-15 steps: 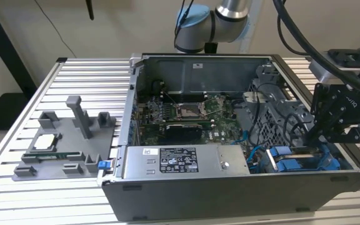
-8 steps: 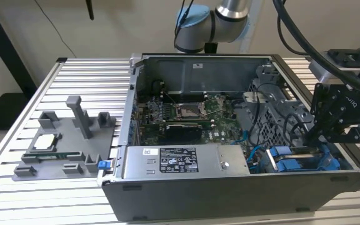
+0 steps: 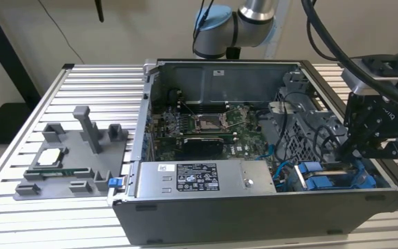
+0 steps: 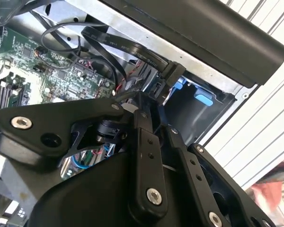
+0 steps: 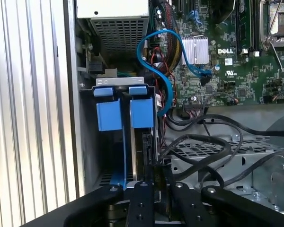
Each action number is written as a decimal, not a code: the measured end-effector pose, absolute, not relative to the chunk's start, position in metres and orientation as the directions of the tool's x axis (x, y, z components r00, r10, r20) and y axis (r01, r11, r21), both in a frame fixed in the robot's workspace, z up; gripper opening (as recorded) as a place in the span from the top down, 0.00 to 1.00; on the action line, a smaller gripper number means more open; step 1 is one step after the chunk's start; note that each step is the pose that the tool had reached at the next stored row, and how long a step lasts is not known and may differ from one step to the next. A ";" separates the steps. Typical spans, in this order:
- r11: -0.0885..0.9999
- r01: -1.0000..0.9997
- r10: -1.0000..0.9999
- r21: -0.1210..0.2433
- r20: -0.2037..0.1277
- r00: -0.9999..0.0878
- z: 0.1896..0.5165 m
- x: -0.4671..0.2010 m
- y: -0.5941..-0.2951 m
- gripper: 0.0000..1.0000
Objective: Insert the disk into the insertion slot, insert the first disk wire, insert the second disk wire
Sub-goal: 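Insert the second disk wire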
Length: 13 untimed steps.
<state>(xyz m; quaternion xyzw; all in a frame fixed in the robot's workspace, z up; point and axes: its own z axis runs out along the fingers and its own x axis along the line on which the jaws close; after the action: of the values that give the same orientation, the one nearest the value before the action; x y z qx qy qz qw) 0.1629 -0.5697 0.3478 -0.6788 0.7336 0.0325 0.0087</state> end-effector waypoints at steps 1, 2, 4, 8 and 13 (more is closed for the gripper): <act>0.076 -0.996 -0.995 0.036 -0.057 -0.078 0.348 0.163 -0.571 1.00; 0.076 -0.996 -0.995 0.036 -0.057 -0.078 0.348 0.163 -0.573 1.00; 0.075 -0.997 -0.995 0.036 -0.058 -0.077 0.348 0.163 -0.576 1.00; 0.059 -0.998 -0.996 0.032 -0.061 -0.061 0.347 0.163 -0.576 1.00; 0.028 -0.999 -0.998 0.026 -0.063 -0.030 0.346 0.163 -0.576 1.00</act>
<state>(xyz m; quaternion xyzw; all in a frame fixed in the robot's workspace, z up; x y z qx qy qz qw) 0.1629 -0.5757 0.3460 -0.6963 0.7169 0.0314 0.0137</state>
